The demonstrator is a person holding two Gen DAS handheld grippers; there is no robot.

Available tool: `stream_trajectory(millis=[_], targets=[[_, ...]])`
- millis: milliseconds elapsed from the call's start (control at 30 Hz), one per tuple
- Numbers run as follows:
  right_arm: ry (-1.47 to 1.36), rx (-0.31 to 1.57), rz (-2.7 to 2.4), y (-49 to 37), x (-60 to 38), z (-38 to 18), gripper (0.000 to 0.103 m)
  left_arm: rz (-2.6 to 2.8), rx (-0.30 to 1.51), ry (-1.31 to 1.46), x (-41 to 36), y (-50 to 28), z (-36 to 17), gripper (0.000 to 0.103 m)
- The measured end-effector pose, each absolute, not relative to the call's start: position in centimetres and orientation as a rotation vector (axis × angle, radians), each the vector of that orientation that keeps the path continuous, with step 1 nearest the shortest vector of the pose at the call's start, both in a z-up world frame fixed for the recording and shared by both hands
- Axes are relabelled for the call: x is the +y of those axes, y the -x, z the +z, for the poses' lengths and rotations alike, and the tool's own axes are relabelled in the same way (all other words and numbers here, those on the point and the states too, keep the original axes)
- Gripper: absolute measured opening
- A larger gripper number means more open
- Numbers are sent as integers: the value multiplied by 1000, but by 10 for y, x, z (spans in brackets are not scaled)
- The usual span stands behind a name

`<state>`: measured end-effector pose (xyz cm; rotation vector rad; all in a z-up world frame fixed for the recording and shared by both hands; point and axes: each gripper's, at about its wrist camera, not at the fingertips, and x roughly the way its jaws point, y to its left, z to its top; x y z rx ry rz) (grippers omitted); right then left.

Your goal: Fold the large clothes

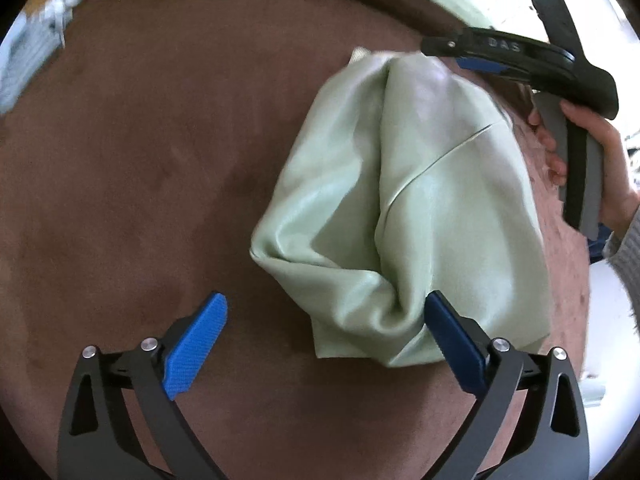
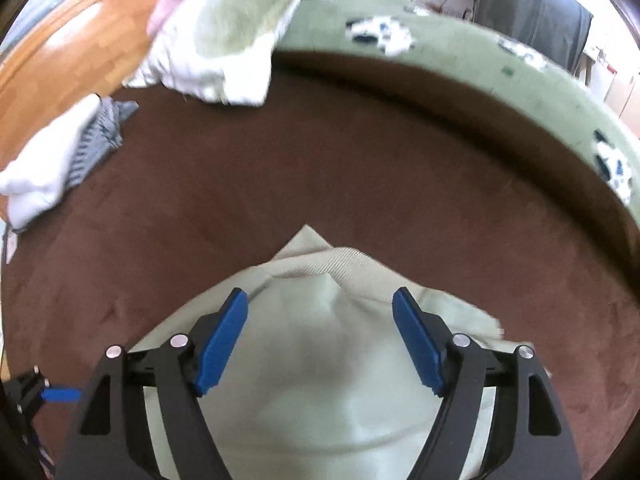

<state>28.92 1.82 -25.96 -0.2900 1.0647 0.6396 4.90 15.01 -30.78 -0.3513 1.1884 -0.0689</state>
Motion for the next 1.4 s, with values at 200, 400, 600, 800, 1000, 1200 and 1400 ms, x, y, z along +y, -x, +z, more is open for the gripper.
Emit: stream_trajectory(millis=[200, 400, 600, 800, 1000, 1200, 1400], targets=[[214, 1003, 604, -262, -31, -199, 86, -65, 1162, 289, 152, -51, -254, 96], [97, 1019, 522, -228, -94, -183, 98, -83, 1159, 252, 157, -89, -227, 96], [-54, 1136, 446, -207, -145, -224, 97, -205, 1213, 266, 156, -146, -257, 96], [-175, 1214, 431, -193, -170, -275, 97, -296, 1239, 370, 157, -179, -292, 96], [-373, 1247, 481, -192, -184, -313, 98, -430, 1350, 455, 154, -194, -336, 96], [-498, 1297, 547, -199, -188, -349, 98, -484, 1394, 476, 152, -199, -362, 97], [-580, 1301, 624, -207, -187, -365, 98, -529, 1383, 386, 148, -202, -364, 97]])
